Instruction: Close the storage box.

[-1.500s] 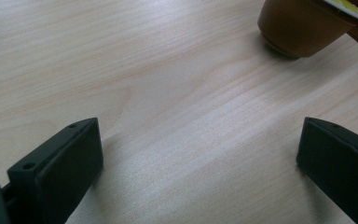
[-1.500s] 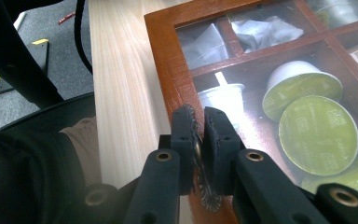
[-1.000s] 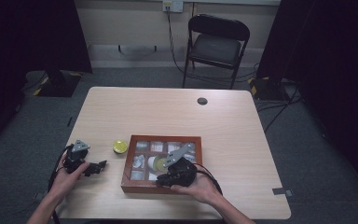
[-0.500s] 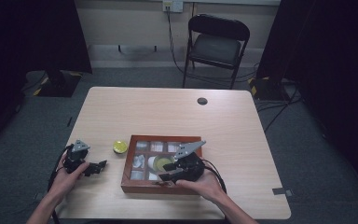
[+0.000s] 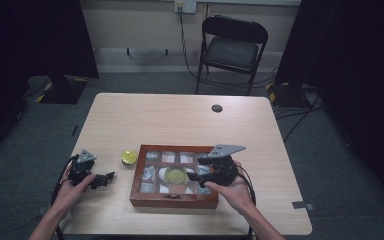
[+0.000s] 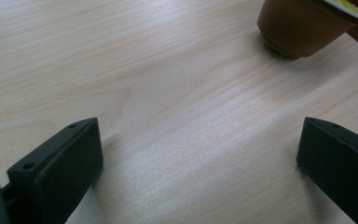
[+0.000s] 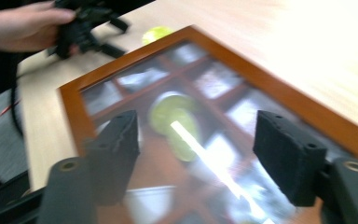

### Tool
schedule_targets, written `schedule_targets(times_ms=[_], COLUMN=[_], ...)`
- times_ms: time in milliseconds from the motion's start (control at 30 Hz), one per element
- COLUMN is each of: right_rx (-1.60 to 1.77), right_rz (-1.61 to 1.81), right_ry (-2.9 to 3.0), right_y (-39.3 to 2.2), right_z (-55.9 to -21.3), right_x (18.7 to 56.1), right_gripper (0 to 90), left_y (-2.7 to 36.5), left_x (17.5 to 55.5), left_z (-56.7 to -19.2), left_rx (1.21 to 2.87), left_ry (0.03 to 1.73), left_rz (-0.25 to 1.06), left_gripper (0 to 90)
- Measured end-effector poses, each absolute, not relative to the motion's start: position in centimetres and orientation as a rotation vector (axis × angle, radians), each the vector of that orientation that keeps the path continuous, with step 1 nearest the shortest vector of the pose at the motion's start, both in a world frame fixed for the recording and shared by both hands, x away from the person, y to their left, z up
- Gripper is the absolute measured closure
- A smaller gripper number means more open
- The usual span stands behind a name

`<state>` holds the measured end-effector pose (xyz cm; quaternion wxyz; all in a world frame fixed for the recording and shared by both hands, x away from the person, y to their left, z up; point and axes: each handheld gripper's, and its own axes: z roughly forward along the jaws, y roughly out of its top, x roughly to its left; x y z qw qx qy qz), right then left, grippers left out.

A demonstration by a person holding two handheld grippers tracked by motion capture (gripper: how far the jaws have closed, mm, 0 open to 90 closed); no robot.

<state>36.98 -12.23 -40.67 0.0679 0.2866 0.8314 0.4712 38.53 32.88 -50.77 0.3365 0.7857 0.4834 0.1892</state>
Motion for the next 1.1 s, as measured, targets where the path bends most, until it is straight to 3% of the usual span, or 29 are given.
schedule_targets(times_ms=[100, 467, 867, 1100], right_rx=[0.950, 1.192, 1.392, 1.453], right_rz=[1.372, 1.222, 0.940, 0.808], right_ry=[2.436, 2.301, 2.244, 2.190], right_y=[-14.0, -20.7, -26.0, -26.9], right_z=[-40.7, -42.1, -45.9, -48.0], right_x=[37.3, 37.9, 39.6, 39.9], right_gripper=[22.7, 17.0, 15.3, 19.3], left_y=[32.9, 32.9, 32.9, 32.8], left_x=[38.5, 38.5, 38.5, 38.5], left_z=[-50.8, -50.7, -50.8, -50.7], left_rx=[2.048, 2.057, 2.051, 2.051], left_ry=[1.261, 1.259, 1.264, 1.266], left_rz=[0.492, 0.496, 0.495, 0.497], left_gripper=[0.0, 0.0, 0.0, 0.0])
